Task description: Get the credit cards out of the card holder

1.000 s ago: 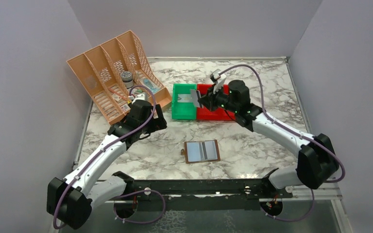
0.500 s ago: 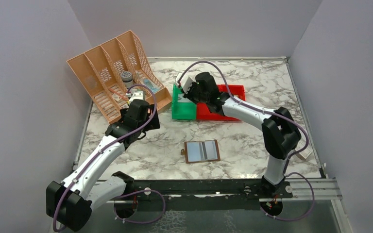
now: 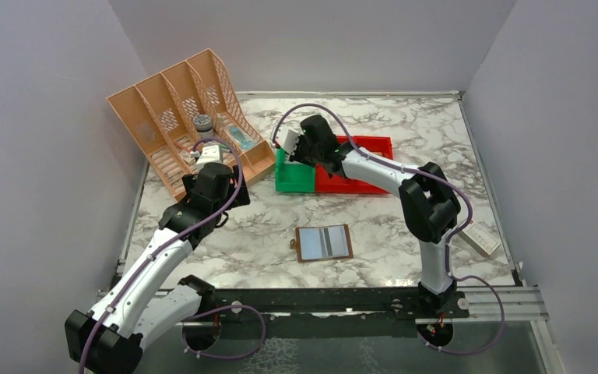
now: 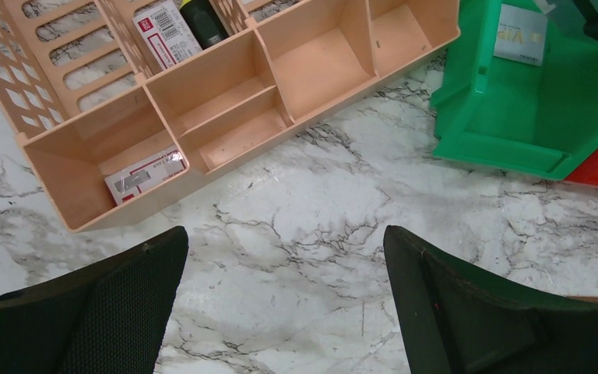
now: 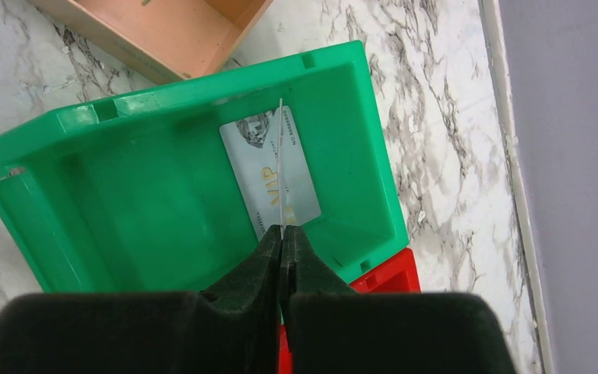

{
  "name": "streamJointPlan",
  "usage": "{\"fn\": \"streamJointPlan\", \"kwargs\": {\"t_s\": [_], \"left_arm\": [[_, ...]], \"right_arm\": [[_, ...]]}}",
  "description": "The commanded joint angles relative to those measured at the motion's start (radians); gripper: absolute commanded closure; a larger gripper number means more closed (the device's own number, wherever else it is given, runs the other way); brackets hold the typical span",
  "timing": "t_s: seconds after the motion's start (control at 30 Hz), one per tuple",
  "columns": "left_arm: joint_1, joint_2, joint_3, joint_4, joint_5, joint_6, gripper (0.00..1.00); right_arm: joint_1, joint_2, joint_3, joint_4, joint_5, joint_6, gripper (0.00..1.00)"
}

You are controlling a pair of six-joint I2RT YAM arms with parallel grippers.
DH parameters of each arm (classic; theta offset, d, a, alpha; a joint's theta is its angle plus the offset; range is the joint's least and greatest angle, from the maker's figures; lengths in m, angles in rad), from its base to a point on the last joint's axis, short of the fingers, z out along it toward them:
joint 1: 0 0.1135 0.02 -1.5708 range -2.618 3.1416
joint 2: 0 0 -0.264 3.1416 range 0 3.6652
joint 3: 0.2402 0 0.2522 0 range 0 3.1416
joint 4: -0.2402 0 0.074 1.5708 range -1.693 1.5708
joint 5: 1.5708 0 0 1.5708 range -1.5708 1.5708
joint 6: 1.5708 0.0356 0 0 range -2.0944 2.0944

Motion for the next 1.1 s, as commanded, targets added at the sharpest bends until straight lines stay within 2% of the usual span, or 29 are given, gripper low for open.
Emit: {"fn": "streamJointPlan", "kwargs": {"t_s": [0.0, 0.4, 0.73, 0.97, 1.07], "left_arm": [[0.007, 0.017, -0.013, -0.013, -0.021, 0.009, 0.01], [0.007, 0.028, -0.008, -0.018, -0.035, 0.014, 0.01], [0.007, 0.016, -0.007, -0.020, -0.048, 0.017, 0.01], [0.007, -0.007, -0.012, -0.021, -0.055, 0.014, 0.01], [0.007, -0.012, -0.013, -0.022, -0.056, 0.013, 0.01]], "right_arm": [[-0.002, 0.015, 0.031, -0.071, 0.021, -0.053, 0.99], [-0.005, 0.078, 0.079, -0.134, -0.045, -0.192, 0.99], [-0.007, 0.148, 0.075, 0.064, 0.043, -0.244, 0.99], [-0.009, 0.213, 0.103, 0.075, 0.112, -0.320, 0.95], [-0.010, 0.216, 0.084, 0.063, 0.090, -0.341, 0.90]]}}
